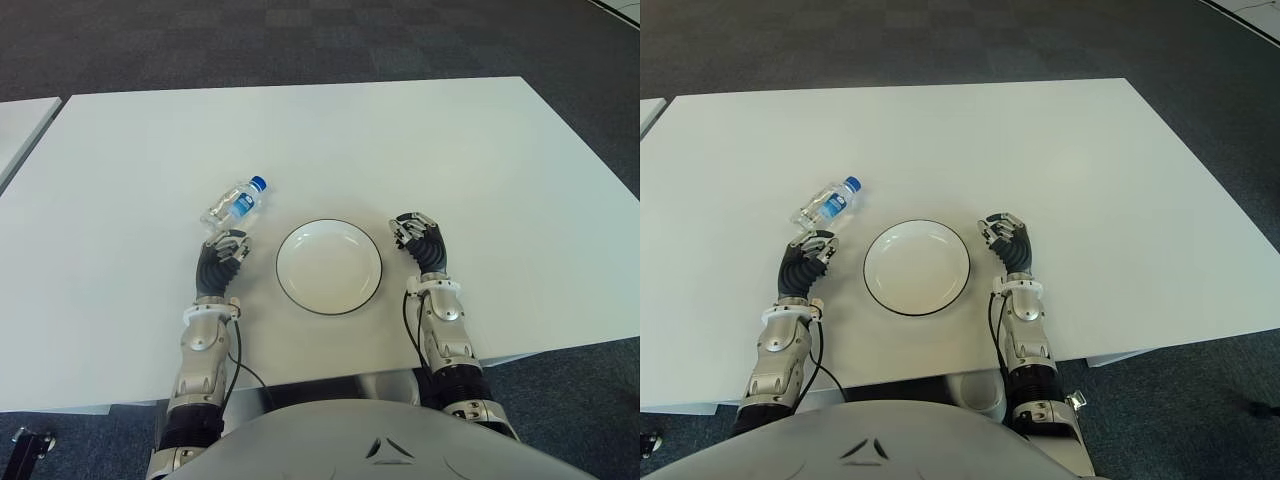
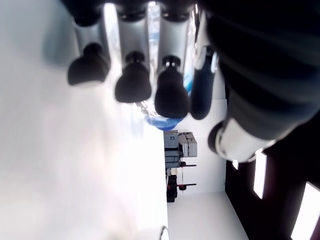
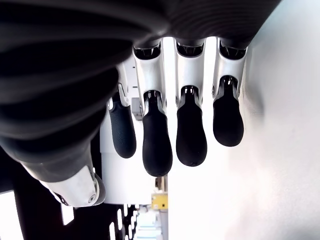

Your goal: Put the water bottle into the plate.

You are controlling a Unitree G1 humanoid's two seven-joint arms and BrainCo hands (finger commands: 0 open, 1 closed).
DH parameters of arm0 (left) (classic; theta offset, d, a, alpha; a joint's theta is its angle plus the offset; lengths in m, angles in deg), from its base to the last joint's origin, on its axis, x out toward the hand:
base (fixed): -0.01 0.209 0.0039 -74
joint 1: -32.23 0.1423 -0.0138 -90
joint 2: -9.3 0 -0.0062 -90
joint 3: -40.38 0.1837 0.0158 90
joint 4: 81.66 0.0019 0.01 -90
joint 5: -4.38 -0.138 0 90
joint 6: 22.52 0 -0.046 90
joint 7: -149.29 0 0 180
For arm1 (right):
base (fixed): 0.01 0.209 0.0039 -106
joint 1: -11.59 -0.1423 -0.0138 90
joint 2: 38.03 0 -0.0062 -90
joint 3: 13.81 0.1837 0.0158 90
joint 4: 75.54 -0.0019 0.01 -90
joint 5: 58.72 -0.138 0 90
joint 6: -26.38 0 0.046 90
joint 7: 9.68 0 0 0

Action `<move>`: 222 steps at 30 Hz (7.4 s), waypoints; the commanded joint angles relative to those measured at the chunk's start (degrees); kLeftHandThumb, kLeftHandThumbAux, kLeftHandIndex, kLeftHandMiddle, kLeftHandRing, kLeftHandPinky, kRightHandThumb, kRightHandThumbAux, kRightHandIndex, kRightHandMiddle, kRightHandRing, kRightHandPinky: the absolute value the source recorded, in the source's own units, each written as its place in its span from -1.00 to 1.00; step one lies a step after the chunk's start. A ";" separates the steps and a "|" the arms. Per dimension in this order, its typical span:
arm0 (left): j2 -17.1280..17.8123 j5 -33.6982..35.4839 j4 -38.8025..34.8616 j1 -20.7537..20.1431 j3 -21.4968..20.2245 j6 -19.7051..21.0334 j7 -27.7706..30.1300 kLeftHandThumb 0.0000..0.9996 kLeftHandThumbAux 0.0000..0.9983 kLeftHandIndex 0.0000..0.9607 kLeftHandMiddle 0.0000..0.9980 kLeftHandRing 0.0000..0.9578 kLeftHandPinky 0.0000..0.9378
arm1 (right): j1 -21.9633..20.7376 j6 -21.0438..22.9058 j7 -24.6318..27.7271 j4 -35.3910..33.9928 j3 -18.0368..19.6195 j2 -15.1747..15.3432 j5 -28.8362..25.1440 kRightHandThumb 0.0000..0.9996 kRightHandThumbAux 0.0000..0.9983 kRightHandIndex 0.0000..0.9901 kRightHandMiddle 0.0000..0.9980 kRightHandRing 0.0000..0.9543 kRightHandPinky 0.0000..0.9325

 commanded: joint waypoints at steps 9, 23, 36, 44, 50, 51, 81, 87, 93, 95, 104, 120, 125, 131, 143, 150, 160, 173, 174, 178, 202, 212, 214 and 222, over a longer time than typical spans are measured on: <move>0.49 -4.79 -0.28 0.43 0.22 2.51 -4.12 0.43 0.43 -0.09 0.57 0.67 0.72 | 0.14 0.32 -0.03 0.44 -0.29 -0.35 -0.09 0.42 0.46 -0.12 0.39 0.42 0.45; 5.64 -33.32 -3.98 -8.18 2.68 8.76 -27.41 0.42 0.44 -0.10 0.53 0.61 0.61 | -0.08 0.70 -0.31 0.78 -0.39 -0.34 0.15 0.42 0.46 -0.12 0.37 0.41 0.44; 11.36 -46.67 -0.82 -14.25 6.65 15.67 -37.31 0.51 0.40 -0.12 0.28 0.39 0.34 | -0.31 0.89 -0.48 1.15 -0.21 -0.13 0.28 0.42 0.46 -0.12 0.37 0.40 0.43; 14.78 -47.42 0.16 -16.87 8.29 19.58 -32.77 0.34 0.36 -0.43 -0.35 -0.34 -0.33 | -0.27 0.80 -0.92 1.17 -0.27 -0.08 0.58 0.42 0.46 -0.11 0.38 0.41 0.43; 17.81 -46.82 4.38 -19.54 9.43 18.87 -32.07 0.11 0.10 -0.94 -0.86 -0.89 -0.91 | -0.24 1.11 -1.38 1.02 -0.42 -0.08 0.86 0.42 0.46 -0.11 0.38 0.41 0.44; 18.07 -46.76 4.89 -19.84 9.62 18.83 -32.19 0.12 0.04 -0.96 -0.91 -0.93 -0.94 | -0.23 1.14 -1.44 1.00 -0.44 -0.10 0.89 0.42 0.46 -0.11 0.38 0.41 0.44; 20.14 -48.16 42.60 -35.74 25.96 15.03 -35.72 -0.10 -0.80 -1.00 -1.00 -1.00 -1.00 | -0.30 2.43 -3.47 0.91 -1.02 -0.17 2.03 0.42 0.46 -0.12 0.35 0.39 0.41; 20.05 -46.85 47.04 -37.74 28.15 13.54 -30.85 -0.11 -0.80 -1.00 -1.00 -1.00 -1.00 | -0.09 2.48 -3.46 0.54 -1.10 -0.24 1.75 0.42 0.46 -0.12 0.36 0.39 0.41; 19.32 -45.68 50.10 -38.68 29.80 13.29 -27.53 -0.11 -0.81 -1.00 -1.00 -1.00 -1.00 | 0.13 2.15 -3.33 0.38 -1.24 -0.15 1.55 0.42 0.46 -0.12 0.36 0.39 0.42; 18.76 -45.21 51.90 -38.99 30.36 13.00 -26.94 -0.11 -0.81 -1.00 -1.00 -1.00 -1.00 | 0.19 2.11 -3.37 0.32 -1.29 -0.10 1.62 0.42 0.46 -0.12 0.36 0.40 0.43; 17.41 -44.18 58.49 -40.57 32.19 11.88 -24.23 -0.07 -0.70 -1.00 -1.00 -1.00 -1.00 | 0.33 2.21 -3.48 0.11 -1.51 0.13 1.96 0.42 0.46 -0.12 0.38 0.41 0.45; 17.79 -43.15 62.29 -41.58 34.10 13.14 -15.40 0.27 -0.23 -1.00 -0.98 -1.00 -0.90 | 0.48 2.42 -3.57 -0.16 -1.49 -0.02 1.74 0.42 0.46 -0.12 0.36 0.40 0.44; 17.84 -42.12 62.47 -41.53 33.95 13.20 -14.61 0.40 -0.11 -0.98 -0.88 -0.92 -0.71 | 0.49 2.24 -3.48 -0.17 -1.48 -0.04 1.65 0.42 0.46 -0.12 0.36 0.40 0.44; 18.07 -40.77 61.88 -41.13 33.62 13.55 -15.03 0.52 -0.04 -0.47 -0.41 -0.35 -0.20 | 0.45 2.44 -3.82 -0.21 -1.47 0.00 1.93 0.42 0.46 -0.12 0.36 0.41 0.45; 18.79 -40.59 62.08 -40.95 34.97 12.88 -16.25 0.66 0.32 -0.20 0.00 0.25 0.26 | 0.39 2.27 -3.68 -0.20 -1.51 -0.02 1.82 0.42 0.46 -0.12 0.38 0.42 0.47; 18.94 -39.78 56.29 -39.67 34.66 15.06 -16.57 0.69 0.34 -0.19 0.08 0.49 0.58 | 0.35 1.85 -3.36 0.00 -1.48 -0.10 1.48 0.42 0.45 -0.12 0.38 0.42 0.45; 18.55 -35.31 53.63 -37.52 30.31 15.53 -18.39 0.69 0.34 -0.17 0.09 0.69 0.82 | 0.13 0.65 -2.68 0.70 -1.30 -0.10 0.97 0.42 0.45 -0.12 0.38 0.42 0.46; 18.87 -33.42 52.64 -36.44 27.73 12.17 -18.75 0.69 0.34 -0.17 0.10 0.76 0.85 | -0.24 0.38 -2.77 1.36 -1.03 -0.36 0.81 0.42 0.46 -0.12 0.38 0.42 0.45; 18.96 -33.17 52.40 -36.28 27.48 11.77 -18.68 0.70 0.34 -0.17 0.10 0.76 0.85 | -0.29 0.35 -2.76 1.43 -0.99 -0.36 0.77 0.42 0.46 -0.12 0.38 0.42 0.45; 19.24 -32.51 51.66 -35.78 26.65 10.75 -18.80 0.70 0.34 -0.18 0.10 0.76 0.85 | -0.46 0.16 -2.58 1.69 -0.89 -0.30 0.61 0.42 0.46 -0.12 0.38 0.42 0.45; 22.53 -29.27 11.73 -23.11 17.72 17.18 -14.10 0.70 0.34 -0.17 0.07 0.79 0.76 | -0.86 -0.06 -2.25 2.16 -0.82 0.17 0.61 0.42 0.46 -0.12 0.40 0.43 0.46; 20.17 -30.69 -6.54 -15.88 17.03 20.42 -12.07 0.70 0.34 -0.18 0.07 0.79 0.74 | -0.80 0.29 -2.16 1.93 -0.72 0.22 0.46 0.42 0.46 -0.11 0.39 0.42 0.45; 20.26 -30.40 -9.14 -14.53 17.04 19.11 -11.73 0.70 0.34 -0.18 0.06 0.79 0.73 | -0.78 0.38 -2.11 1.83 -0.74 0.23 0.45 0.42 0.46 -0.11 0.39 0.42 0.45; 19.65 -30.41 -18.43 -9.10 18.63 14.42 -9.33 0.70 0.34 -0.18 0.06 0.80 0.75 | -0.67 0.72 -1.88 1.47 -0.79 0.25 0.47 0.42 0.46 -0.11 0.39 0.42 0.45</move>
